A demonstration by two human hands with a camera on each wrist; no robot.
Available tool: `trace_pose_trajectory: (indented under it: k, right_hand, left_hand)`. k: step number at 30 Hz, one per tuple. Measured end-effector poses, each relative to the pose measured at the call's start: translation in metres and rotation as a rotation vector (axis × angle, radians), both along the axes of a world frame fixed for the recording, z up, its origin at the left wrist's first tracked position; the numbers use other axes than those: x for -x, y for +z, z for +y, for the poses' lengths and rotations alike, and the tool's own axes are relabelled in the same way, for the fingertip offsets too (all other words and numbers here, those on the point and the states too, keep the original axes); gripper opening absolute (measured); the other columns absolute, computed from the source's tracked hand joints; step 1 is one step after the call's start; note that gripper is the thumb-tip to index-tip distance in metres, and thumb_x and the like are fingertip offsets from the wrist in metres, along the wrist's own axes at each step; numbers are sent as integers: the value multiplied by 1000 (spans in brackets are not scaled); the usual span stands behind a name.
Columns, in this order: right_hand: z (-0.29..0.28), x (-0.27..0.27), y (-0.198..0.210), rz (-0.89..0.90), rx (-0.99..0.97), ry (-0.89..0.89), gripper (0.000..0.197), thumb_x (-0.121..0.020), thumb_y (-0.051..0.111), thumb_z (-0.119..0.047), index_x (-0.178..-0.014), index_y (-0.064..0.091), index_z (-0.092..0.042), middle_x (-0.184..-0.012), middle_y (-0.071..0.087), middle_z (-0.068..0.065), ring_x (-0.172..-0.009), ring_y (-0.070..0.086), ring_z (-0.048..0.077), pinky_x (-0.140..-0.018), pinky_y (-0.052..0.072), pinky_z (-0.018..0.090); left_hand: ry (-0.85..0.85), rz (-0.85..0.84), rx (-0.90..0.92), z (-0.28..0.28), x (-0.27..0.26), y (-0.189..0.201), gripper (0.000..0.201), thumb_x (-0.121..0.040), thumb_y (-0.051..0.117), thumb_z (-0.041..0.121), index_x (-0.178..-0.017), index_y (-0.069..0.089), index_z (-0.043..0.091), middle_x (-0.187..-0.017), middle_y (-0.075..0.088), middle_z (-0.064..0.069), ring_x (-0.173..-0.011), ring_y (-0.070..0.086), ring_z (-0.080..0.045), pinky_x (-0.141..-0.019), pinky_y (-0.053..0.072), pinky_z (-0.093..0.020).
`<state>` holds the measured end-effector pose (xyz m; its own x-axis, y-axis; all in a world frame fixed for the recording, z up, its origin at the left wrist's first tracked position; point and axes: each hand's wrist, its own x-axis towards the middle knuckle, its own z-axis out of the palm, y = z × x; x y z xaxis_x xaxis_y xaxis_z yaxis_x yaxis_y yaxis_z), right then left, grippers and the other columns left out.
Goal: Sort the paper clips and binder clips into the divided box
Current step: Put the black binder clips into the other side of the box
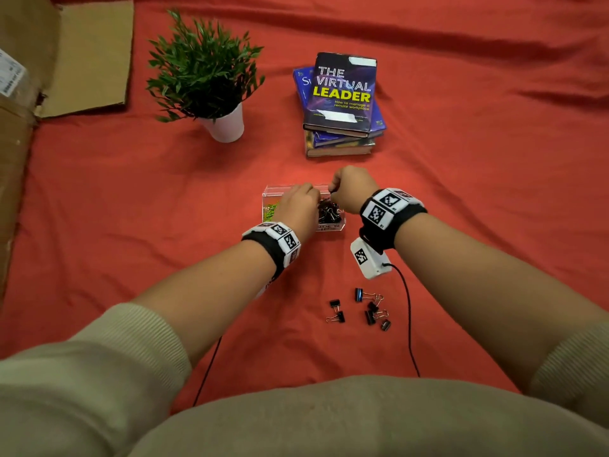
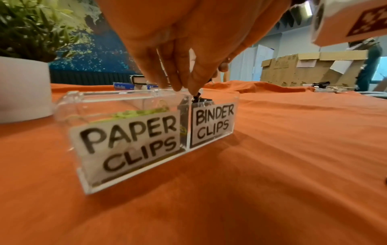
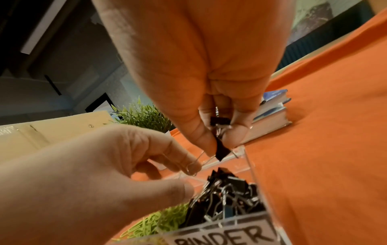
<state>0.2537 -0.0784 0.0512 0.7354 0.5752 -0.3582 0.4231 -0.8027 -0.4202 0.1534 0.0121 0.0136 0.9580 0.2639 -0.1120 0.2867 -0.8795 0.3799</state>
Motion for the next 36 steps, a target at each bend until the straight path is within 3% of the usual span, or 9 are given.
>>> trace_pose_trajectory:
  k: [5, 9, 13, 15, 17, 20, 28, 33, 36]
  right_hand:
    - [9, 14, -8, 11, -10, 100, 21, -80, 56, -3, -98, 68, -3, -102, 69, 17, -99, 62, 32, -82, 46, 31]
    - [-2, 20, -7, -5, -16, 221, 28, -79, 57, -6, -105, 67, -9, -106, 69, 14, -102, 62, 30, -85, 46, 30]
    - [-39, 31, 0, -28, -130, 191, 22, -77, 59, -6, -97, 68, -10, -100, 68, 11, -93, 61, 27, -80, 44, 28]
    - [-65, 44, -4, 42, -61, 233, 19, -78, 59, -7, -95, 67, -11, -94, 65, 7, -90, 60, 24, -73, 40, 23]
    - [-90, 62, -16, 124, 79, 324, 17, -79, 59, -10, -95, 66, -12, -93, 64, 5, -87, 60, 22, -70, 38, 23]
    - [-119, 85, -37, 187, 184, 401, 20, -76, 60, -11, -96, 63, -11, -100, 60, 8, -92, 58, 25, -79, 46, 32]
    - [-132, 93, -49, 172, 50, 335, 23, -76, 62, -13, -98, 64, -11, -97, 54, 5, -93, 57, 25, -83, 45, 32]
    - [-148, 87, -40, 192, 141, 473, 27, -76, 63, -14, -103, 63, -14, -100, 48, 3, -88, 55, 22, -79, 47, 34]
    - [-162, 93, -43, 215, 217, 539, 31, -77, 60, -12, -108, 63, -14, -108, 48, 6, -93, 57, 25, -82, 48, 39]
  left_hand:
    - [77, -53, 70, 8, 16, 1, 33, -80, 50, 5, -112, 59, 2, -113, 58, -15, -111, 49, -33, -95, 41, -41]
    - [33, -56, 168, 4, 37, 2, 28, -79, 53, 4, -106, 62, 6, -109, 56, -16, -107, 52, -33, -91, 44, -40]
    - [-186, 41, 214, -20, 71, -7, 18, -80, 56, 10, -97, 63, 10, -103, 55, -11, -98, 56, -30, -84, 48, -39]
    - [-332, 114, 201, -37, 89, -16, 16, -83, 55, 15, -98, 62, 13, -102, 56, -9, -95, 58, -30, -78, 50, -41]
    - [-454, 189, 178, -53, 104, -24, 21, -86, 54, 18, -107, 61, 17, -107, 55, -7, -100, 58, -29, -77, 51, -41]
    - [-540, 275, 129, -67, 112, -31, 34, -89, 52, 17, -122, 57, 23, -111, 51, -6, -107, 53, -27, -83, 50, -42]
    - [-504, 276, 106, -70, 111, -32, 20, -89, 50, 13, -106, 55, 4, -110, 51, -14, -103, 54, -32, -89, 43, -40]
    - [-326, 204, 284, -77, 115, -24, 15, -80, 58, 16, -91, 52, 8, -97, 56, -11, -90, 56, -30, -77, 41, -33]
    - [-276, 214, 330, -86, 116, -22, 17, -80, 58, 17, -95, 52, 10, -99, 59, -9, -91, 57, -29, -77, 42, -33]
